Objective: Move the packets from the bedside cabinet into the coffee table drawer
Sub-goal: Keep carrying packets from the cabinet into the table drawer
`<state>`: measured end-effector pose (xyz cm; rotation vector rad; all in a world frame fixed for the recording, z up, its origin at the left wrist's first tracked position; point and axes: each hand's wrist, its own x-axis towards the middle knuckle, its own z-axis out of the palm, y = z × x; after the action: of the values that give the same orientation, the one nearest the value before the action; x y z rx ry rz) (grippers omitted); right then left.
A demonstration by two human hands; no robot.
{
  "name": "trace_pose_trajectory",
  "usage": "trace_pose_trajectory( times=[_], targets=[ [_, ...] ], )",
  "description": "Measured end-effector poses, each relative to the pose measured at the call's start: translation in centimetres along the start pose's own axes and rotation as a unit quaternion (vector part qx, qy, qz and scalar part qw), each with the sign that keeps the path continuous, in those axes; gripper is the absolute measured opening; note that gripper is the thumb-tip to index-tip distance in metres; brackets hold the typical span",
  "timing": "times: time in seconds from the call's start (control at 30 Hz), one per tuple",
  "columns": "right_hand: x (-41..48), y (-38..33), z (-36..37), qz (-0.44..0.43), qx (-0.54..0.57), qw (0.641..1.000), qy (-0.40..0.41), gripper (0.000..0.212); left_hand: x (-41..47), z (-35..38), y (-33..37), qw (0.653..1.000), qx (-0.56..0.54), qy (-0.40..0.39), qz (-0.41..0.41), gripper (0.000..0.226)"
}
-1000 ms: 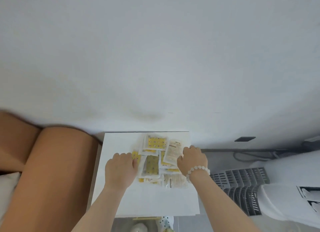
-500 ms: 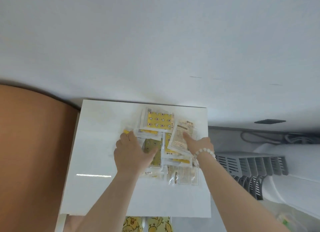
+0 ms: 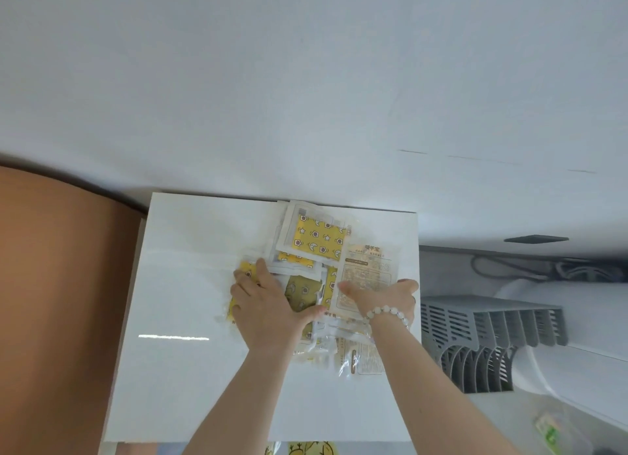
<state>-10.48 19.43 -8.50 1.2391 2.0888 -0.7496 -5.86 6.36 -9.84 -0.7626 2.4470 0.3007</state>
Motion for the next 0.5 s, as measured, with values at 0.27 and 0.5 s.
trace_pose_trajectory(
  times=[0.27, 0.5],
  targets=[
    [-0.7, 1.7, -0.2, 0.027, 0.049, 0.998, -0.042, 0.078, -0.5, -0.1, -2.0, 0.999, -0.028, 0.026, -0.007, 0.102],
    [-0.6, 4.3, -0.6, 0.017, 0.083, 0.996, -0.035, 0.061, -1.0, -0.1, -3.0, 0.996, -0.043, 0.041, 0.067, 0.067]
  ],
)
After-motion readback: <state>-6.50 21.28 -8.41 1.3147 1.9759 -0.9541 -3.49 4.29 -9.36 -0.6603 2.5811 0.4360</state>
